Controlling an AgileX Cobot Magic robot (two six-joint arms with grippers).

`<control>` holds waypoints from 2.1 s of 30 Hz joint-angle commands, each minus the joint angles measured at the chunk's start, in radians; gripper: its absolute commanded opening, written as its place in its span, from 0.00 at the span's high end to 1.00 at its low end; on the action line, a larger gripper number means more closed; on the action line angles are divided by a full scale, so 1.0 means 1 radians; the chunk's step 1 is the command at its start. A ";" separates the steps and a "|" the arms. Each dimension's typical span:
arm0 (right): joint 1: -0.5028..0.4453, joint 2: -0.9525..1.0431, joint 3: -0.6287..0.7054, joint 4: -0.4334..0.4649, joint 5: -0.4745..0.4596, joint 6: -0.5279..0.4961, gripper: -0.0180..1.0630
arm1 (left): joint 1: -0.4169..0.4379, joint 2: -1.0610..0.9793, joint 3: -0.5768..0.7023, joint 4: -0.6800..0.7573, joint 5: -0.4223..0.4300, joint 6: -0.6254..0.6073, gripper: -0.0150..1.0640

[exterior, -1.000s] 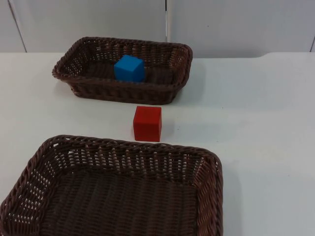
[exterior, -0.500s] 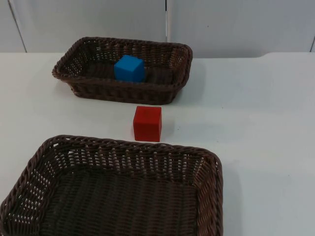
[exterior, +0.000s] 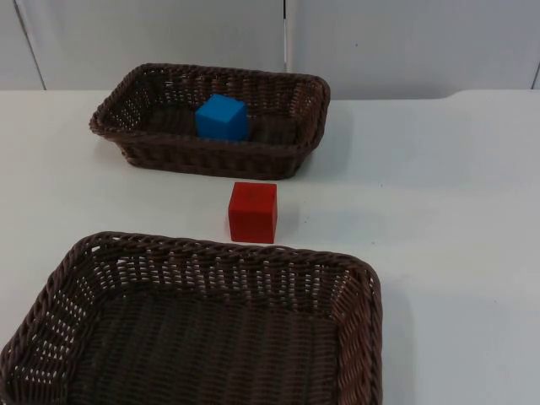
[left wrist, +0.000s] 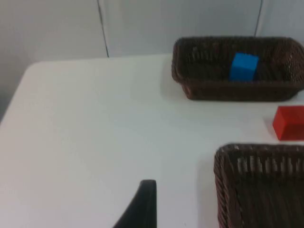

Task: Pick up one cube with the left hand and place it into the upper basket. Pick up one cube with the right hand and place it into the lower basket.

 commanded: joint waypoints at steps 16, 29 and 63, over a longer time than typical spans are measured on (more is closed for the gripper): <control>-0.004 -0.004 0.002 0.007 -0.006 0.001 0.01 | 0.003 -0.004 0.041 0.000 0.053 -0.046 0.15; -0.004 -0.004 0.002 0.007 -0.006 0.001 0.01 | 0.003 -0.004 0.041 0.013 0.053 -0.069 0.15; -0.004 -0.004 0.002 0.003 -0.006 -0.001 0.01 | 0.106 -0.004 0.041 0.011 0.053 -0.065 0.15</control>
